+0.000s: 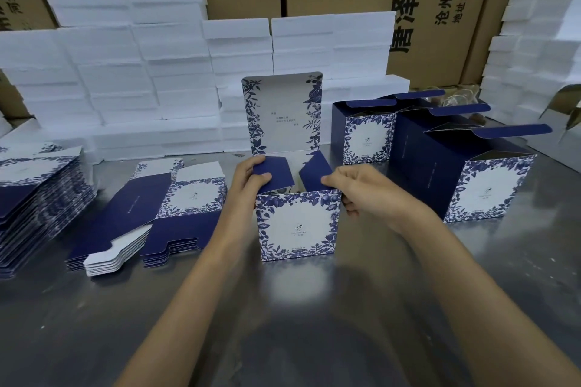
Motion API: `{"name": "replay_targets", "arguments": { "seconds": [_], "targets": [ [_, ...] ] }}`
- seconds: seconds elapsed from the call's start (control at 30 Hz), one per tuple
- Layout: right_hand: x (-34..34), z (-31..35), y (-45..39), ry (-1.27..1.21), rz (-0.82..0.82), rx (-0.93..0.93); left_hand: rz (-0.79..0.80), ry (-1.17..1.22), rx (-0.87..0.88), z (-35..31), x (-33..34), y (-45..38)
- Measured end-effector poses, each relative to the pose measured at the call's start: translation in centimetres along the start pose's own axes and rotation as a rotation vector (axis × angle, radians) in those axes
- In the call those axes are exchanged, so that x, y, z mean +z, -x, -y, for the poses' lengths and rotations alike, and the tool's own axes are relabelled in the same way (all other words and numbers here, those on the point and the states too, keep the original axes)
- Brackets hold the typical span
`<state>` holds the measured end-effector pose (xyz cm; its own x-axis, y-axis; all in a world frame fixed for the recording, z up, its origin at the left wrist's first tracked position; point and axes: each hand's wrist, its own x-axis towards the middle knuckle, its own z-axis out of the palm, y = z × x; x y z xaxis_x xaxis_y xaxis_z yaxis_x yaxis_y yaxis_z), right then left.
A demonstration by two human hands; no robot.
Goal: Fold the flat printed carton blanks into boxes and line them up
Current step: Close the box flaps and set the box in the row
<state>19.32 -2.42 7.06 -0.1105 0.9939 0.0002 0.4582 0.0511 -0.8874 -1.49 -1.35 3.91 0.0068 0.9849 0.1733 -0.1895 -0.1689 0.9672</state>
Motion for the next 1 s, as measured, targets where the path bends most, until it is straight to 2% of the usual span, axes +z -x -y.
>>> {"name": "replay_targets", "arguments": {
  "seconds": [0.13,0.47,0.53,0.7,1.0],
  "targets": [
    [-0.8,1.0,-0.7,0.052,0.057,0.025,0.022,0.0,0.001,0.0,-0.3,0.0],
    [-1.0,1.0,-2.0,0.0,-0.035,0.075,0.035,-0.137,0.016,0.0,-0.7,-0.2],
    [-0.7,0.9,-2.1,-0.012,-0.076,0.043,0.054,-0.135,0.011,-0.1,-0.7,0.0],
    [-0.4,0.2,-1.8,0.001,-0.053,-0.03,0.07,-0.108,0.003,-0.2,-0.7,0.2],
    [0.2,0.0,-3.2,-0.122,-0.152,-0.037,0.096,-0.103,-0.007,-0.6,-0.8,0.5]
  ]
}}
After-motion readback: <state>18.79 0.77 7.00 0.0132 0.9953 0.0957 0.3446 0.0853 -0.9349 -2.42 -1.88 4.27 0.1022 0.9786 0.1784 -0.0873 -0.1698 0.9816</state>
